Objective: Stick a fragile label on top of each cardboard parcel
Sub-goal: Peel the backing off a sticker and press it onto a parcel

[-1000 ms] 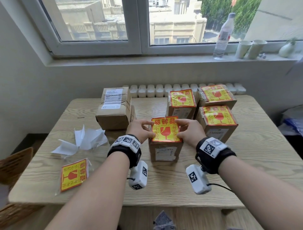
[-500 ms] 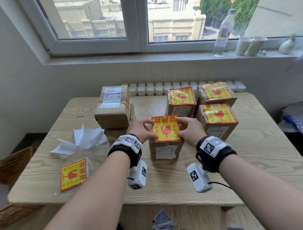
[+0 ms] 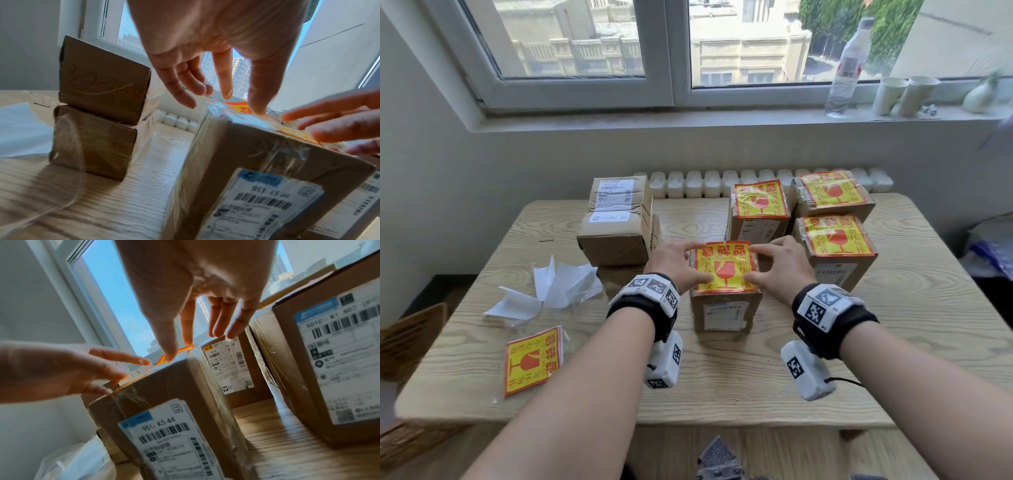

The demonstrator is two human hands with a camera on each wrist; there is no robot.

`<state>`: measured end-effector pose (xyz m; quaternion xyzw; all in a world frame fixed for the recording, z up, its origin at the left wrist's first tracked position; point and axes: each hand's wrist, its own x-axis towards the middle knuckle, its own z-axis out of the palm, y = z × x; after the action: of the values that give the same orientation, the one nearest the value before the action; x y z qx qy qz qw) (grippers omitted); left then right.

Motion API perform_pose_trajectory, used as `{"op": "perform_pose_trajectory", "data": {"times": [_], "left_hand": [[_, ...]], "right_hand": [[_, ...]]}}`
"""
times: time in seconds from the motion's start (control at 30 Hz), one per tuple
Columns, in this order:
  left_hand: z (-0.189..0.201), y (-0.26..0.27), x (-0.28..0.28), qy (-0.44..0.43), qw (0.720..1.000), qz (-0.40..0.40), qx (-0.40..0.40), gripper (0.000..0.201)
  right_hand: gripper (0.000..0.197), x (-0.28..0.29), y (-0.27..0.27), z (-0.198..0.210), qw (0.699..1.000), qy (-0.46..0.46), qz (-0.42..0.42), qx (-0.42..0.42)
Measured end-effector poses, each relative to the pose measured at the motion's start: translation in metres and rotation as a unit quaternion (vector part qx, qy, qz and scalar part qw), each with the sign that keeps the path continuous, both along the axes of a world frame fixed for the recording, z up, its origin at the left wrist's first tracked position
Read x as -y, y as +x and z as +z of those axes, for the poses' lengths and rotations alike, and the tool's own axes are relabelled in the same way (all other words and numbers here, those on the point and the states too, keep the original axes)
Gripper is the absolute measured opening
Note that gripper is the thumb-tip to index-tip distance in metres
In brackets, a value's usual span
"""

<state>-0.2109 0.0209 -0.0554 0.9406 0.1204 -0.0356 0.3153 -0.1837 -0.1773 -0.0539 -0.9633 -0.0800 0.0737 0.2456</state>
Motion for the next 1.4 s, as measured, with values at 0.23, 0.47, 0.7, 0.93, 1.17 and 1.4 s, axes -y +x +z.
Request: {"op": "perform_pose_trajectory", "data": {"times": [0.23, 0.47, 0.7, 0.93, 1.17, 1.4], "left_hand": [[-0.005, 0.008, 0.012, 0.088, 0.987, -0.081, -0.103, 0.085], [-0.004, 0.012, 0.01, 0.047, 0.988, -0.093, -0.115, 0.089], [-0.009, 0.01, 0.003, -0.076, 0.99, -0.058, -0.106, 0.094], [-0.005, 0.003, 0.003, -0.282, 0.936, 0.061, -0.202, 0.05], [0.009, 0.026, 0.029, -0.344, 0.921, 0.075, -0.166, 0.037], [0.007, 0.056, 0.053, -0.291, 0.944, 0.048, -0.148, 0.034]], "right_hand": [[0.078, -0.016, 0.006, -0.008, 0.99, -0.077, 0.091, -0.081], [0.07, -0.009, 0.012, -0.008, 0.991, -0.048, 0.084, -0.088], [0.065, -0.006, 0.011, -0.01, 0.992, -0.022, 0.039, -0.12], [0.049, -0.002, 0.004, 0.0, 0.997, 0.001, -0.028, -0.066], [0.037, 0.003, 0.01, 0.016, 0.997, 0.032, -0.066, -0.035], [0.052, 0.013, 0.024, 0.017, 0.995, -0.003, -0.077, -0.061]]}}
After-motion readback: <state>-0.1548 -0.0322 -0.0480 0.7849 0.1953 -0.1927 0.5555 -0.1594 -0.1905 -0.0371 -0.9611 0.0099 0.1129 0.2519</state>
